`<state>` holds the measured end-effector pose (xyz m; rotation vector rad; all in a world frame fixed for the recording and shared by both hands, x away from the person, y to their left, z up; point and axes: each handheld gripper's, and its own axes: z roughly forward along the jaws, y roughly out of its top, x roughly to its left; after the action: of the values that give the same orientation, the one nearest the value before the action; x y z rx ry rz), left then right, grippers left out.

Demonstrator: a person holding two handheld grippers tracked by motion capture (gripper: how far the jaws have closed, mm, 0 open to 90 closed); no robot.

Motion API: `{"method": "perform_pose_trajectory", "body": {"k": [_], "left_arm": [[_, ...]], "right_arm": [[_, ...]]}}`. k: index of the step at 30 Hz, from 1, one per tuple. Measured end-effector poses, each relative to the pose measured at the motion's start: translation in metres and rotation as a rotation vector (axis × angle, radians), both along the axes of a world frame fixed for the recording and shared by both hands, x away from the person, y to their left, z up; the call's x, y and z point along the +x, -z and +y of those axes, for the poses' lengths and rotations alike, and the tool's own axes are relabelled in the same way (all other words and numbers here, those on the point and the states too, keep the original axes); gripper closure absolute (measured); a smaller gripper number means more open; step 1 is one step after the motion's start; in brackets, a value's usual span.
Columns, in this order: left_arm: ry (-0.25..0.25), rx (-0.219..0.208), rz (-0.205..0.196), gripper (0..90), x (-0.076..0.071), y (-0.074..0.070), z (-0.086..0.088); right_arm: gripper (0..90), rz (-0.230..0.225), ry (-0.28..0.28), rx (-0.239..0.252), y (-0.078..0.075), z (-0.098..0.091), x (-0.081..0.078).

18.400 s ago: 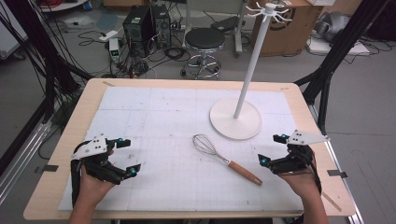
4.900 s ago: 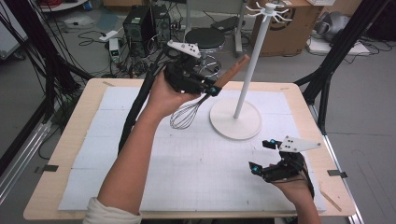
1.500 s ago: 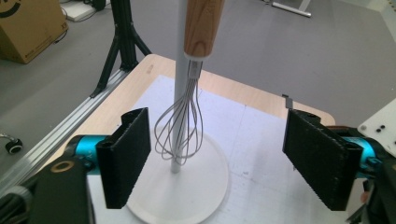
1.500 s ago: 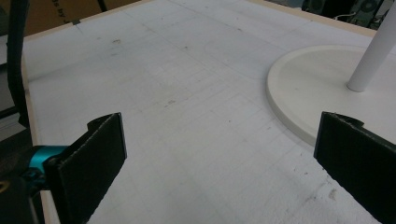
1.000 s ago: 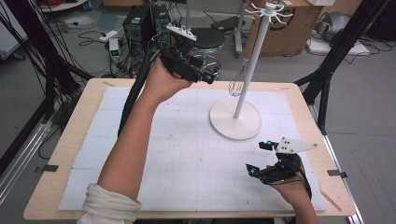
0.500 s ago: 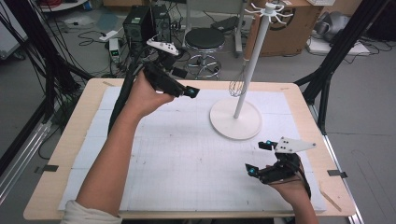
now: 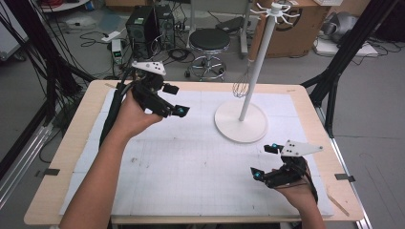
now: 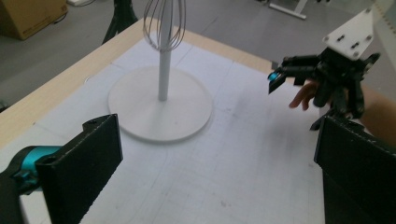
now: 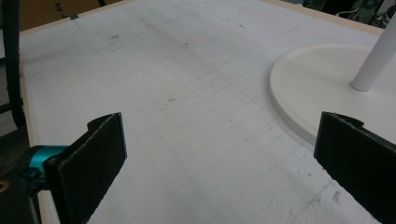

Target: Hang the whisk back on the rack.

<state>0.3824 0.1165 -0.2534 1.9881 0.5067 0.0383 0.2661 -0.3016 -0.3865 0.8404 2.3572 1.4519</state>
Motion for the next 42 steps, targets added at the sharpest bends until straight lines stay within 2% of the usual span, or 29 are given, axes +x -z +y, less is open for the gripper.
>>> {"method": "perform_pose_trajectory", "body": {"k": [3,6,11,15,22,25,29,34,36,39,42], "left_arm": [[-0.029,-0.007,-0.012,1.6,-0.005,0.007,0.007],[-0.053,-0.012,-0.006,1.6,-0.01,0.016,0.016],[-0.066,-0.03,-0.002,1.6,-0.018,0.029,0.03],[-0.076,0.005,-0.011,1.6,-0.027,0.042,0.036],[-0.099,-0.014,0.001,1.6,-0.038,0.068,0.047],[-0.096,-0.032,0.001,1.6,-0.045,0.077,0.05],[-0.093,-0.028,-0.005,1.6,-0.055,0.086,0.049],[-0.095,-0.054,-0.014,1.6,-0.072,0.1,0.055],[-0.096,-0.047,-0.021,1.6,-0.077,0.106,0.057],[-0.094,-0.06,-0.015,1.6,-0.083,0.115,0.058],[-0.096,-0.028,-0.015,1.6,-0.084,0.118,0.056]], "right_arm": [[1.5,0.0,0.004,0.002,0.0,-0.001,0.0],[1.5,0.006,0.007,0.004,0.0,-0.002,0.0],[1.5,0.004,0.009,0.003,0.001,-0.002,0.0],[1.5,0.002,0.01,0.0,0.001,-0.002,0.001],[1.4,0.004,0.008,-0.008,0.003,-0.001,0.002],[1.5,0.009,0.008,-0.013,0.004,0.0,0.001],[1.5,0.011,0.015,-0.013,0.004,0.0,0.002],[1.5,0.014,0.014,-0.015,0.004,0.0,0.002],[1.5,0.019,0.015,-0.014,0.005,0.0,0.001],[1.4,0.021,0.016,-0.02,0.008,-0.002,0.002],[1.5,0.022,0.023,-0.019,0.008,-0.003,0.002]]}}
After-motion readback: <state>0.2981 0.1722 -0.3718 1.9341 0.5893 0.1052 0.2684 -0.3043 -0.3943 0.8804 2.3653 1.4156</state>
